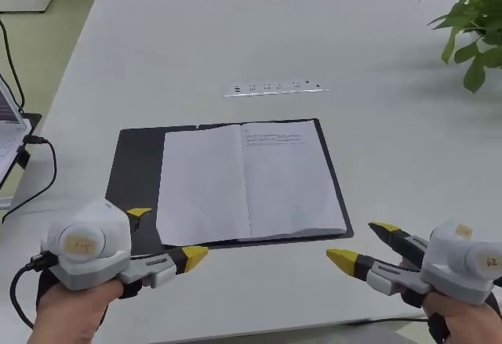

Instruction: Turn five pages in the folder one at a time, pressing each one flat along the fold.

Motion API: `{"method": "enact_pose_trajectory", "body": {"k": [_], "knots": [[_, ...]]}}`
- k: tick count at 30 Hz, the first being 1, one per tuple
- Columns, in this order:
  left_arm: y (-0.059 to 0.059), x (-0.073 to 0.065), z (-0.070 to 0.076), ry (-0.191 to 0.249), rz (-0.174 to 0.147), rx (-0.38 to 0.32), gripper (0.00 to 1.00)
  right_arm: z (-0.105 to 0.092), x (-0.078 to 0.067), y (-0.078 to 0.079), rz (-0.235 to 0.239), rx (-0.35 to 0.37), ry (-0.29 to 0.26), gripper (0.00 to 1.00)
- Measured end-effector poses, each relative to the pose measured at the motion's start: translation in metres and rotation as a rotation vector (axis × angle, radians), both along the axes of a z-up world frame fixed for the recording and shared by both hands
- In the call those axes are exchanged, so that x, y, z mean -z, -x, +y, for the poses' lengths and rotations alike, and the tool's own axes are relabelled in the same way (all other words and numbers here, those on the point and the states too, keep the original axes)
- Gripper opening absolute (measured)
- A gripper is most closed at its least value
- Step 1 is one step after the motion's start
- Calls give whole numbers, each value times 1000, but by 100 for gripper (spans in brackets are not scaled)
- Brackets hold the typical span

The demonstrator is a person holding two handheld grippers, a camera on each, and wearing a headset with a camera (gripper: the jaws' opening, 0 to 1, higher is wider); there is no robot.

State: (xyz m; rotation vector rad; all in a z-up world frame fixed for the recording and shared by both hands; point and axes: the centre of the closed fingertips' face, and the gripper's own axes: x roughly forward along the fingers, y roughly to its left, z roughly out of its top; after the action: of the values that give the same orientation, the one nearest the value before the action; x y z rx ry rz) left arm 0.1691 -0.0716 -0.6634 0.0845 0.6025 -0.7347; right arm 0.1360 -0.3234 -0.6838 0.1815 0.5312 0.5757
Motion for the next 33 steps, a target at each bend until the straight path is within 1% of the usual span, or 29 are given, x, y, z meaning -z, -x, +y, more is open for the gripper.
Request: {"method": "enact_pose_trajectory", "body": {"k": [8,20,25,33], "knots": [[-1,-1,-20,7,1,24,71,-4,1,5,7,9,-9,68],[-8,-10,-39,7,-14,58,71,-11,-2,5,-4,30,-25,68],[-12,-10,-48,5,-15,76,71,-13,-1,5,1,32,-27,68],[-20,-8,-78,10,-13,134,71,-20,-1,5,8,50,-39,67]]}}
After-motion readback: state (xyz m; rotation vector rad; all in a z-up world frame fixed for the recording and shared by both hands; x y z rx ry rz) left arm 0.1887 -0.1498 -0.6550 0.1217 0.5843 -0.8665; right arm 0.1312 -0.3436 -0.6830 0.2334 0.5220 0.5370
